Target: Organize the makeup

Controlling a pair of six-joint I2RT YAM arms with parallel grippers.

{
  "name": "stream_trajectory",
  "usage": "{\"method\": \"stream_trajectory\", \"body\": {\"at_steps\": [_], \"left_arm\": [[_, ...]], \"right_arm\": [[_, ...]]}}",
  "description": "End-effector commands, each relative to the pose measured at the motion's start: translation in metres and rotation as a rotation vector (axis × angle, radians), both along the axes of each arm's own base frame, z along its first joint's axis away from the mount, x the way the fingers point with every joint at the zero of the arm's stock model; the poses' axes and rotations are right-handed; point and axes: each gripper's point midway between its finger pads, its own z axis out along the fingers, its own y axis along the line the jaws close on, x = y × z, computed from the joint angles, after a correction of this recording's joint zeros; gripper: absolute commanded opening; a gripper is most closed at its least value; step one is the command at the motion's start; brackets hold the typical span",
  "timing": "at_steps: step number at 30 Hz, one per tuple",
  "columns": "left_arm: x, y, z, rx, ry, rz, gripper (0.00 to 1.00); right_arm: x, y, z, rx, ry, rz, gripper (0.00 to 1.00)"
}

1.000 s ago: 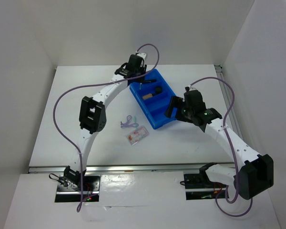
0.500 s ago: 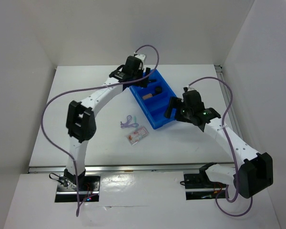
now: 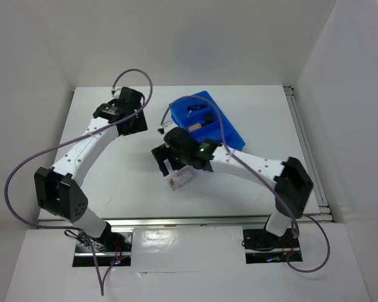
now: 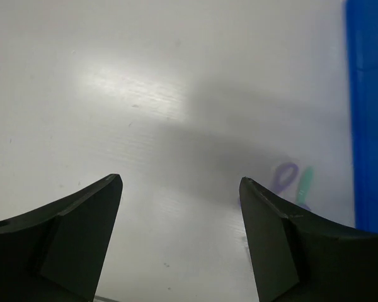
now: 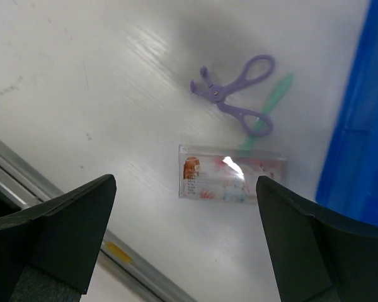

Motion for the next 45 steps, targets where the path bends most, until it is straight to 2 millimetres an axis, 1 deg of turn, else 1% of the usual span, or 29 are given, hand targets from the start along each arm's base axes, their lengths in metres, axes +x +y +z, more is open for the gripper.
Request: {"method": "stream_trajectory", "body": {"at_steps": [1, 2, 3, 4, 5, 6, 7, 8, 10, 11, 12, 14, 15, 17, 19, 20, 21, 22, 23, 24, 27, 31, 32, 34, 35, 36, 41, 44, 45], "left_arm": [[-0.03, 0.048, 0.007, -0.045, 0.004, 0.196, 0.89], [-0.031, 0.05, 0.009, -0.068, -0.015, 0.198, 0.89], [-0.034, 0.051, 0.017, -0.092, -0.041, 0.187, 0.87], [-0.035, 0.055, 0.018, -0.089, -0.047, 0.189, 0.87], [-0.035, 0.059, 0.018, -0.088, -0.047, 0.2, 0.87], [-0.039, 0.059, 0.02, -0.096, -0.048, 0.209, 0.87], [-0.037, 0.064, 0.024, -0.098, -0.064, 0.231, 0.87], [-0.042, 0.072, 0.025, -0.088, -0.059, 0.261, 0.87], [-0.041, 0.079, 0.031, -0.099, -0.073, 0.293, 0.87], [-0.041, 0.087, 0.034, -0.107, -0.085, 0.322, 0.87], [-0.04, 0.09, 0.038, -0.11, -0.096, 0.332, 0.87], [-0.04, 0.094, 0.037, -0.116, -0.089, 0.329, 0.87], [-0.04, 0.094, 0.042, -0.116, -0.105, 0.322, 0.87], [-0.038, 0.094, 0.042, -0.134, -0.11, 0.319, 0.87], [-0.038, 0.092, 0.042, -0.137, -0.104, 0.303, 0.87], [-0.037, 0.092, 0.038, -0.147, -0.098, 0.303, 0.87], [-0.038, 0.092, 0.034, -0.145, -0.088, 0.303, 0.87], [-0.039, 0.092, 0.034, -0.145, -0.088, 0.303, 0.87], [-0.038, 0.091, 0.032, -0.147, -0.084, 0.29, 0.87], [-0.038, 0.091, 0.032, -0.147, -0.084, 0.29, 0.87], [-0.037, 0.091, 0.029, -0.139, -0.074, 0.284, 0.87], [-0.036, 0.092, 0.026, -0.146, -0.072, 0.287, 0.87], [-0.034, 0.092, 0.028, -0.148, -0.082, 0.287, 0.87], [-0.035, 0.092, 0.024, -0.14, -0.072, 0.281, 0.87], [-0.035, 0.092, 0.024, -0.14, -0.072, 0.281, 0.87], [-0.035, 0.092, 0.024, -0.14, -0.072, 0.281, 0.87], [-0.036, 0.093, 0.019, -0.138, -0.063, 0.281, 0.87], [-0.036, 0.093, 0.019, -0.138, -0.063, 0.281, 0.87], [-0.036, 0.093, 0.019, -0.138, -0.063, 0.281, 0.87]], "right_arm": [[0.014, 0.027, -0.008, -0.053, -0.049, 0.096, 1.0], [0.018, 0.036, -0.025, -0.071, -0.028, 0.104, 1.0], [0.021, 0.041, -0.03, -0.074, -0.017, 0.098, 1.0], [0.027, 0.05, -0.025, -0.055, -0.031, 0.098, 1.0], [0.031, 0.057, -0.041, -0.062, -0.01, 0.087, 1.0], [0.033, 0.06, -0.047, -0.071, -0.004, 0.087, 1.0], [0.038, 0.063, -0.05, -0.067, -0.009, 0.065, 1.0], [0.041, 0.07, -0.058, -0.064, 0.003, 0.054, 0.98], [0.046, 0.075, -0.065, -0.063, 0.007, 0.037, 0.84], [0.049, 0.079, -0.073, -0.066, 0.018, 0.03, 0.77], [0.051, 0.082, -0.076, -0.067, 0.019, 0.03, 0.65], [0.054, 0.085, -0.08, -0.081, 0.039, 0.005, 0.62], [0.057, 0.085, -0.091, -0.106, 0.045, -0.005, 0.54], [0.058, 0.089, -0.093, -0.116, 0.039, -0.017, 0.47], [0.061, 0.088, -0.101, -0.133, 0.045, -0.046, 0.41], [0.063, 0.086, -0.098, -0.14, 0.038, -0.055, 0.41], [0.062, 0.086, -0.102, -0.166, 0.028, -0.064, 0.41], [0.064, 0.087, -0.099, -0.163, 0.016, -0.071, 0.41], [0.064, 0.084, -0.105, -0.18, 0.024, -0.084, 0.41], [0.066, 0.08, -0.104, -0.198, 0.015, -0.099, 0.41], [0.063, 0.08, -0.11, -0.232, -0.002, -0.106, 0.43], [0.064, 0.079, -0.109, -0.236, -0.008, -0.112, 0.44], [0.059, 0.08, -0.113, -0.245, -0.004, -0.103, 0.43], [0.058, 0.08, -0.113, -0.239, 0.0, -0.11, 0.38], [0.057, 0.078, -0.119, -0.255, 0.009, -0.109, 0.36], [0.058, 0.08, -0.116, -0.247, 0.004, -0.11, 0.36], [0.056, 0.078, -0.121, -0.267, 0.001, -0.12, 0.36], [0.057, 0.081, -0.121, -0.264, 0.0, -0.12, 0.32], [0.057, 0.077, -0.122, -0.28, -0.003, -0.127, 0.31]]}}
